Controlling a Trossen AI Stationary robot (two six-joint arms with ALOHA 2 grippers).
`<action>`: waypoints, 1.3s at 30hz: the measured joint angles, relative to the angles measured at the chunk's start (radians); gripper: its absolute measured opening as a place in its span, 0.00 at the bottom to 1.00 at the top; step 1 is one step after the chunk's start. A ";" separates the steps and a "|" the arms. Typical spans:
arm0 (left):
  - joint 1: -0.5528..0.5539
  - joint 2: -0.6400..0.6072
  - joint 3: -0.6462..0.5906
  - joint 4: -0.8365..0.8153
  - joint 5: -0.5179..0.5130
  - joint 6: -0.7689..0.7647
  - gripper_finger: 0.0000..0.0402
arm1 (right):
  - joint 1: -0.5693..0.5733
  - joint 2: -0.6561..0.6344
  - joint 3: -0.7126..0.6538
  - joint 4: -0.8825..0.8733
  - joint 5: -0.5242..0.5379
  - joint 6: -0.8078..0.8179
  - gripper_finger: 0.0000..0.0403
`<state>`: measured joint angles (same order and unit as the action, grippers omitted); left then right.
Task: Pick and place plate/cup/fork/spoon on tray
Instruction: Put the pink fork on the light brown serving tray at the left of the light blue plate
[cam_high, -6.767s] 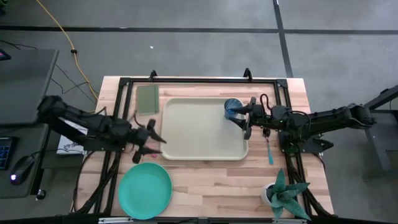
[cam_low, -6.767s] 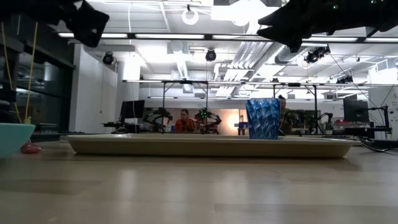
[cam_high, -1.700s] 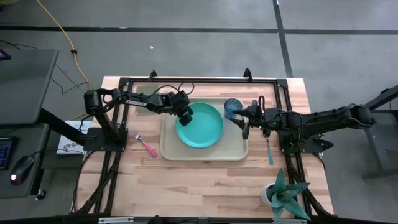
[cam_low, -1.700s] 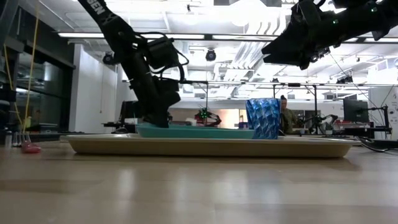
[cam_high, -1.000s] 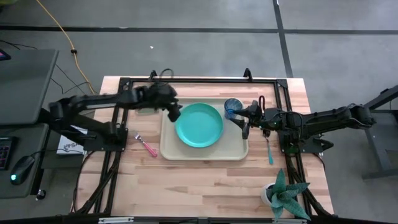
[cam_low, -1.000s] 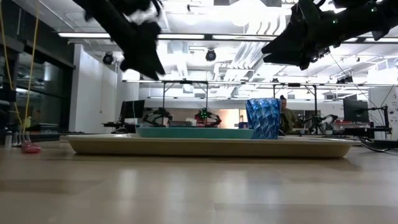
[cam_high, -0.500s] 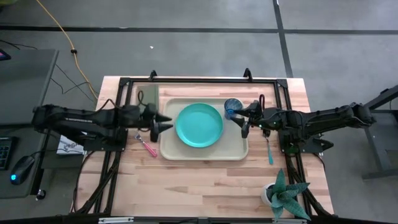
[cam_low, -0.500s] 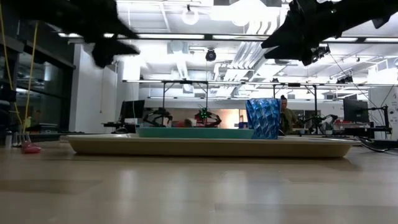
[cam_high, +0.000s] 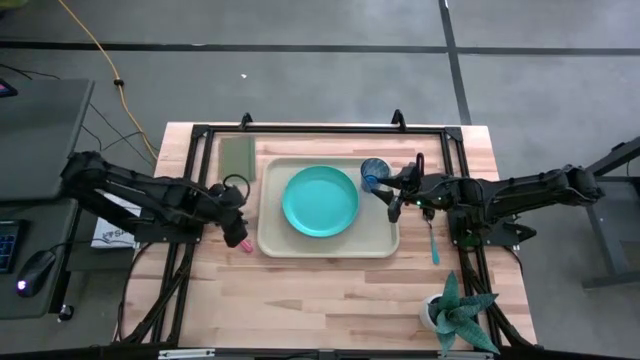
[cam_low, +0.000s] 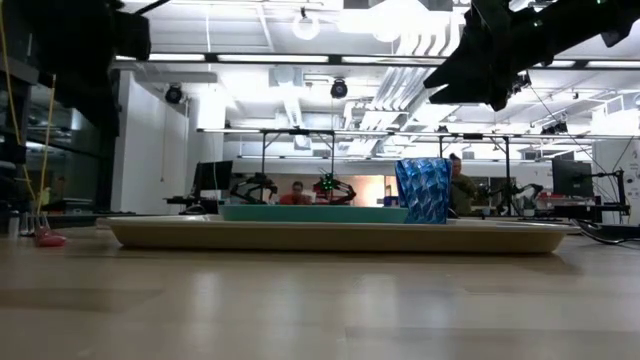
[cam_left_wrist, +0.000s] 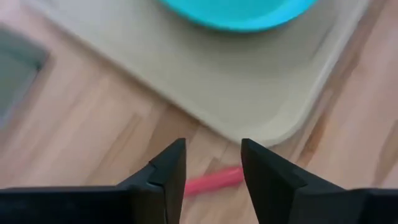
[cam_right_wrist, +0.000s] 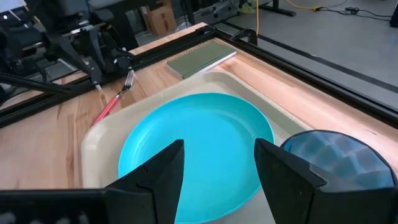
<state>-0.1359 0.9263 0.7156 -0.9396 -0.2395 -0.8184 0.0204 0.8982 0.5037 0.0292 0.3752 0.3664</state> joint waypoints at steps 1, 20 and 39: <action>-0.003 0.022 0.012 -0.015 0.026 -0.032 0.33 | 0.000 0.000 0.000 -0.002 0.000 0.000 0.47; -0.156 0.446 0.040 -0.111 0.063 0.714 0.30 | 0.000 0.000 0.000 -0.036 0.000 -0.006 0.47; -0.181 0.650 0.036 -0.098 -0.030 0.883 0.47 | 0.000 0.000 -0.001 -0.056 0.000 -0.007 0.47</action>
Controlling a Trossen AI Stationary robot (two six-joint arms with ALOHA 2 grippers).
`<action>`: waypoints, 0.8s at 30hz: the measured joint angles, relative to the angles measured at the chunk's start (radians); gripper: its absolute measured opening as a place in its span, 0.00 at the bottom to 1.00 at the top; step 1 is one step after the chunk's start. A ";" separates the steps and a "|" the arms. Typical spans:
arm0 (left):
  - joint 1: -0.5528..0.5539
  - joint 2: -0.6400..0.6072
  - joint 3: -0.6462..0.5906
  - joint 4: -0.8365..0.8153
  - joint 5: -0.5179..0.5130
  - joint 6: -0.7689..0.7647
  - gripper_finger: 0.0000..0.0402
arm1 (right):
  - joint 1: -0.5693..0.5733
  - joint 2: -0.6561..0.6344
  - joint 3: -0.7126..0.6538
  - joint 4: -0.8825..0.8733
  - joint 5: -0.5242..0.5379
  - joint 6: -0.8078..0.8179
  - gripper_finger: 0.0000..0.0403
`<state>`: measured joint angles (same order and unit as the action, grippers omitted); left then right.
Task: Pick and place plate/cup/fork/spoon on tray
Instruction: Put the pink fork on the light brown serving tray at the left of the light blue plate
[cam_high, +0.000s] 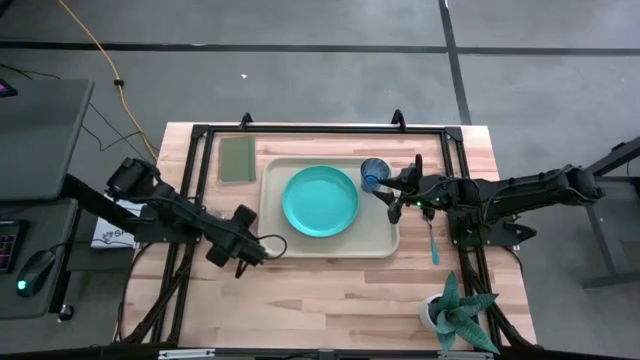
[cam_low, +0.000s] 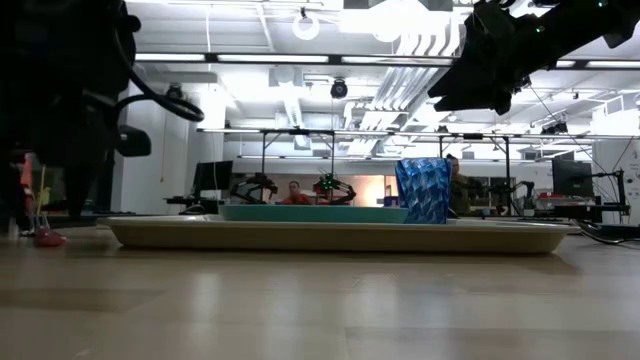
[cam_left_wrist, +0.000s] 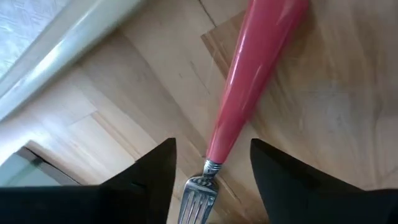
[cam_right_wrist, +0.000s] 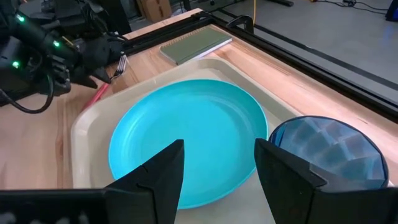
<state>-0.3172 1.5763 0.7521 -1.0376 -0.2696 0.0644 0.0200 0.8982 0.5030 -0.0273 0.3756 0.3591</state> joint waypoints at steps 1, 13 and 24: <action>0.002 0.001 0.000 0.003 0.004 -0.004 0.49 | 0.000 0.000 0.000 0.000 0.000 -0.001 0.47; 0.038 0.003 -0.022 0.061 0.042 0.057 0.53 | 0.000 0.000 0.000 -0.007 0.000 -0.001 0.47; 0.156 0.033 -0.023 0.073 0.154 0.113 0.39 | 0.000 0.000 0.000 -0.018 0.000 0.000 0.47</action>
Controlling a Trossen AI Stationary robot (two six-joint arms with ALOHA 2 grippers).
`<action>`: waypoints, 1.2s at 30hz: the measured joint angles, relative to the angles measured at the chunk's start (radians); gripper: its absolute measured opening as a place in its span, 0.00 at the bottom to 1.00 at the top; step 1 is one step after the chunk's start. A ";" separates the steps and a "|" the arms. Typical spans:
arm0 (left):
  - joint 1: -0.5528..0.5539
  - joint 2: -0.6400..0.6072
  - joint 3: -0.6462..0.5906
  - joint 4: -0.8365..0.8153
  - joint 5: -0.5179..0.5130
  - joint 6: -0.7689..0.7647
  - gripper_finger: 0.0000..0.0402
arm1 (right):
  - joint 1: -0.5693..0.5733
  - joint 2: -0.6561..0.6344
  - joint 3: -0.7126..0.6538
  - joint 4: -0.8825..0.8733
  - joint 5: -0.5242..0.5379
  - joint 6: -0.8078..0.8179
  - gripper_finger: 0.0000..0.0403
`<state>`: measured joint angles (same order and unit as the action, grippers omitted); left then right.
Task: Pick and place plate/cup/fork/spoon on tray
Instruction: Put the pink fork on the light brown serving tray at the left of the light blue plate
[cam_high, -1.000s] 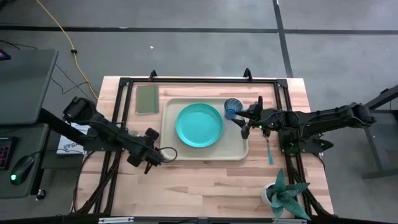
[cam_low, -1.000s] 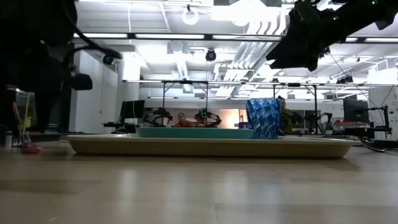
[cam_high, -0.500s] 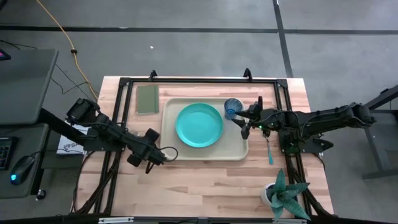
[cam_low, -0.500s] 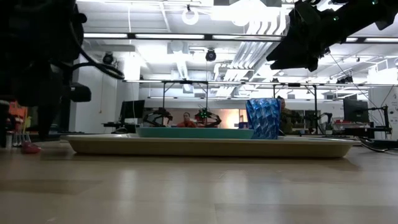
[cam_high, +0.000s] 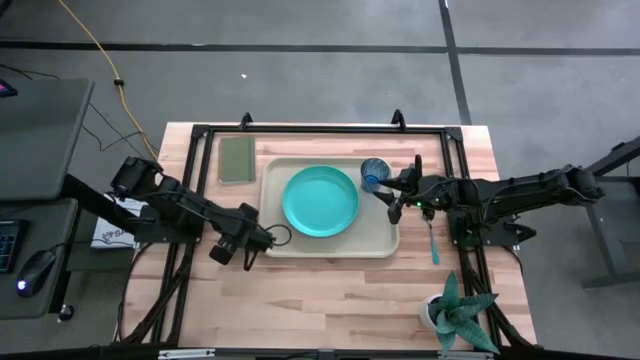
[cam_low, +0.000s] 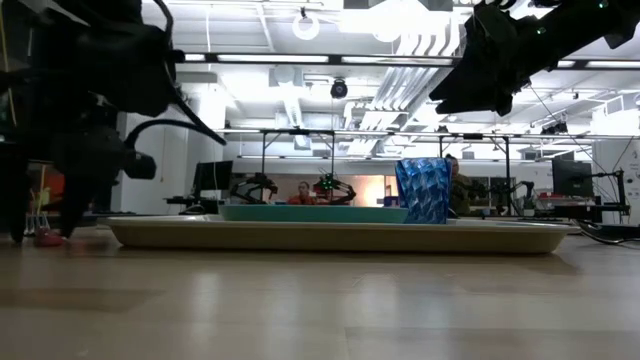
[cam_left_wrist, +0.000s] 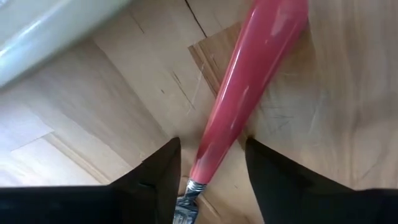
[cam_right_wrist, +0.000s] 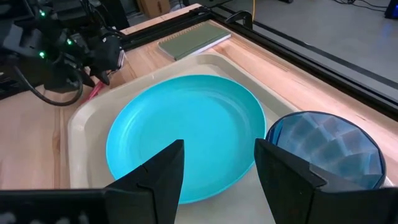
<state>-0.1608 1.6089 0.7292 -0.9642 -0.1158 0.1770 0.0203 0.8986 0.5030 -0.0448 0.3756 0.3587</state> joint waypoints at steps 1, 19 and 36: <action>0.005 0.002 0.000 0.000 0.006 0.003 0.38 | 0.000 0.000 0.000 0.000 0.000 0.000 0.47; 0.007 -0.029 0.066 -0.066 -0.048 -0.041 0.01 | 0.000 0.000 0.000 -0.019 0.000 0.007 0.47; -0.057 -0.086 0.200 -0.465 -0.281 0.137 0.00 | 0.000 0.000 0.000 -0.018 0.000 0.007 0.47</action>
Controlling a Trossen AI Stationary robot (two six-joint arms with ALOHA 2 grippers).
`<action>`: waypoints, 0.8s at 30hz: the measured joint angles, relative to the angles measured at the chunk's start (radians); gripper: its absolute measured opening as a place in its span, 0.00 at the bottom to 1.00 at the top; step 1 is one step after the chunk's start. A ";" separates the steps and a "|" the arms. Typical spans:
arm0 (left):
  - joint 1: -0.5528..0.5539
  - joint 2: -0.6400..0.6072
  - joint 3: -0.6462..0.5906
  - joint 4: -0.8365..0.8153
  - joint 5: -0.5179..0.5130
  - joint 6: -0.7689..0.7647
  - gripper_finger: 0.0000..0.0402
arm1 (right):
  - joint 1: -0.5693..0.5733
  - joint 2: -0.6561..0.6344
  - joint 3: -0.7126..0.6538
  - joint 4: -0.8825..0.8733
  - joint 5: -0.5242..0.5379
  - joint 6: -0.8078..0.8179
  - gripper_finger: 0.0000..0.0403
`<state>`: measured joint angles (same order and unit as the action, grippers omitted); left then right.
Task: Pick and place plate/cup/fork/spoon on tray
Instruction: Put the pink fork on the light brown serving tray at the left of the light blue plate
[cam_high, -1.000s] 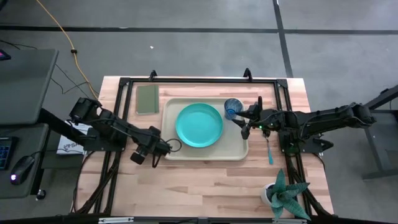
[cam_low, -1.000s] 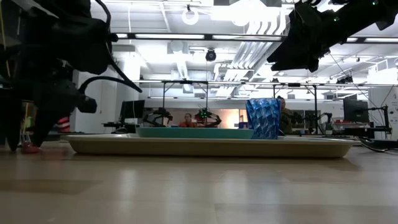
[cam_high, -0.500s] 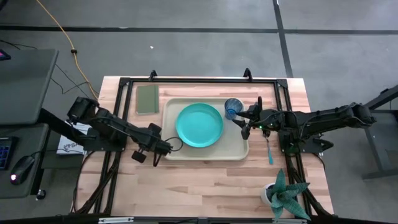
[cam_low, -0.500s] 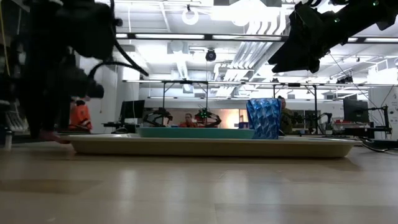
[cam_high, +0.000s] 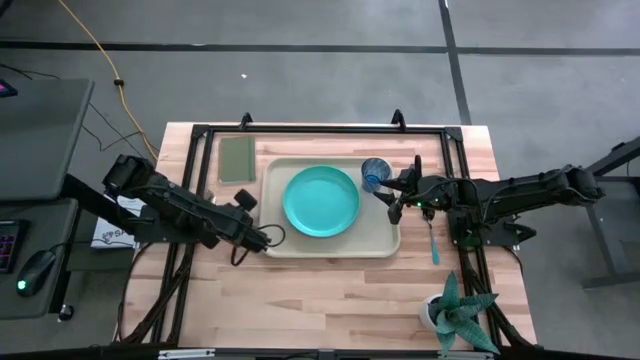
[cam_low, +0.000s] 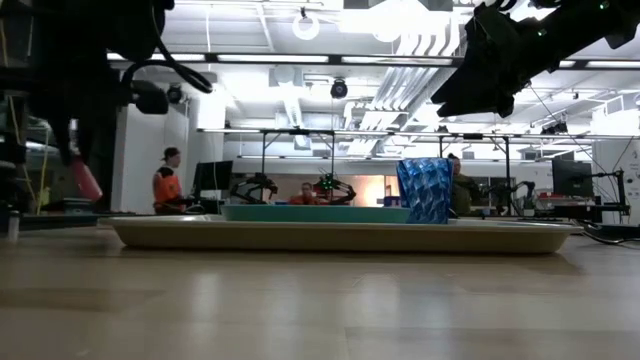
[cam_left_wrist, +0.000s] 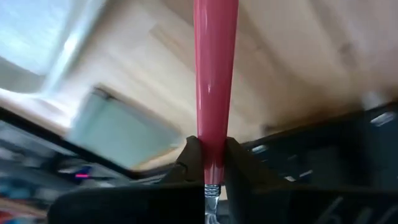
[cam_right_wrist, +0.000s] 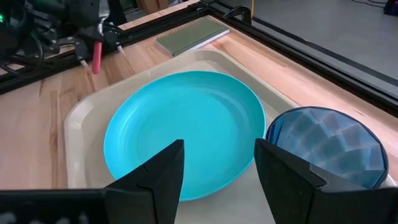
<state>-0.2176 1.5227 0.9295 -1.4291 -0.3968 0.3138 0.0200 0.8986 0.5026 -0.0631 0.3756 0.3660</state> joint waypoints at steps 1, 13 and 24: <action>0.000 0.000 0.000 0.000 -0.034 0.045 0.00 | 0.000 0.000 0.000 0.000 0.000 0.000 0.47; 0.001 0.041 0.090 0.065 -0.159 0.508 0.00 | 0.000 0.000 0.000 0.000 0.041 0.019 0.47; 0.034 0.188 0.122 0.339 -0.244 0.907 0.00 | 0.000 0.000 0.000 -0.001 0.041 0.020 0.47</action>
<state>-0.1836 1.7105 1.0515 -1.0896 -0.6411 1.2211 0.0200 0.8986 0.5026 -0.0643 0.4168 0.3859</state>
